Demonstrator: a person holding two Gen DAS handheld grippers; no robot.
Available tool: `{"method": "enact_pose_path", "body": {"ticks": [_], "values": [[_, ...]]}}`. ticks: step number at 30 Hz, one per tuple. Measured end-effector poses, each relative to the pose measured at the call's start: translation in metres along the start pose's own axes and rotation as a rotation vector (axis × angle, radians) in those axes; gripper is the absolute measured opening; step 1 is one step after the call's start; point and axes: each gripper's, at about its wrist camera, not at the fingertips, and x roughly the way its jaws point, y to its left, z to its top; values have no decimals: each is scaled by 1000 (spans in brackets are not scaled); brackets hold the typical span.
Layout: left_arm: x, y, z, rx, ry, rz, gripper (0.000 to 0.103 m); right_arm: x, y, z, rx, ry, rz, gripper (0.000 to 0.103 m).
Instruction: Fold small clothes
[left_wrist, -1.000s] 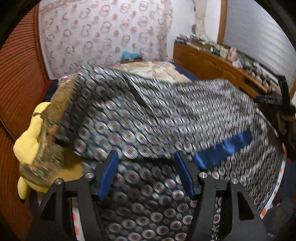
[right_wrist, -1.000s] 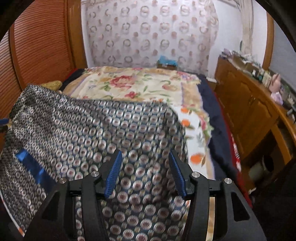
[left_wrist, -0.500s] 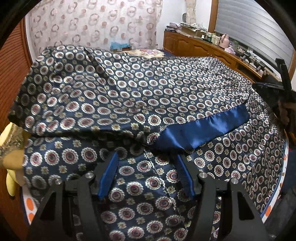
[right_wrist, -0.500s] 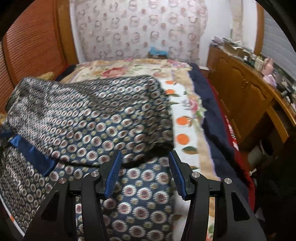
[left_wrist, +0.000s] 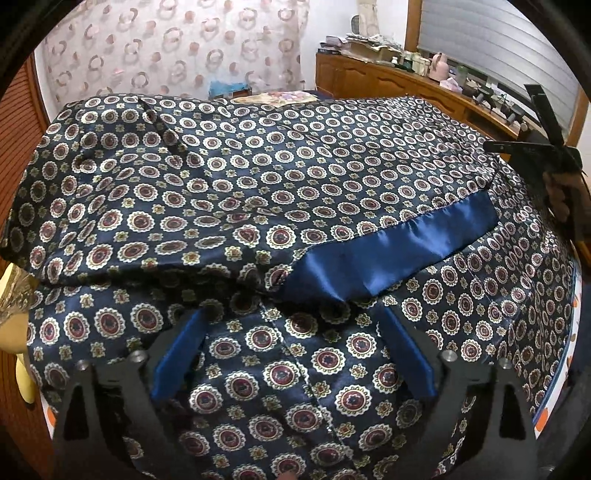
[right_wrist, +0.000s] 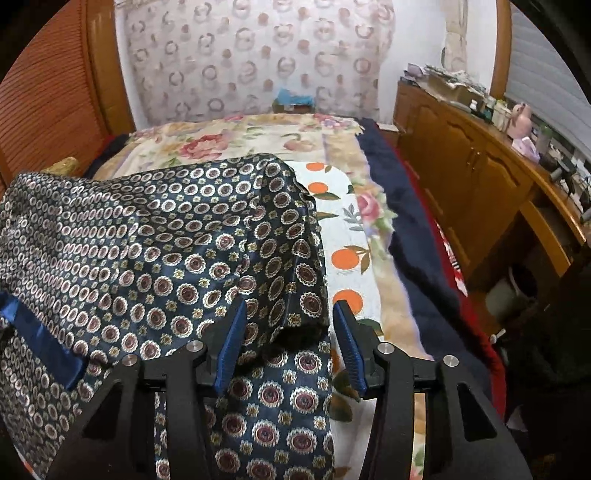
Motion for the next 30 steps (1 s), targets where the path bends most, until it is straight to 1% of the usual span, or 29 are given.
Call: {"method": "enact_pose_path", "body": {"ticks": [2, 4, 5, 7, 10, 17, 19, 22, 24, 25, 26, 28, 30], "values": [[0, 0, 1, 3, 3, -4, 99, 4, 2, -1, -7, 5, 9, 34], [1, -2, 1, 7, 6, -4, 100, 7, 4, -3, -15, 6, 14, 29], [0, -2, 1, 7, 6, -5, 101, 8, 5, -4, -18, 8, 19, 25], [0, -3, 2, 7, 7, -5, 101, 10, 6, -7, -24, 7, 20, 22], [0, -4, 0, 3, 7, -4, 102, 11, 7, -8, -33, -5, 14, 20], [-2, -6, -6, 2, 1, 11, 102, 14, 9, -8, -35, -4, 17, 20], [-10, -5, -9, 3, -26, 33, 101, 14, 8, -8, -34, -4, 17, 20], [-31, 2, -13, -30, -85, 22, 100, 13, 8, -8, -34, -4, 17, 20], [-46, 10, -14, -56, -127, 29, 97, 13, 8, -8, -35, -5, 16, 20], [-56, 16, -14, -68, -152, 39, 94, 14, 8, -8, -35, -5, 16, 20], [-65, 22, -13, -77, -176, 50, 86, 14, 9, -8, -34, -5, 16, 20], [-82, 36, -12, -101, -213, 81, 80, 14, 9, -8, -35, -5, 15, 20], [-98, 56, -8, -134, -247, 89, 57, 14, 9, -8, -38, -5, 12, 20]]}}
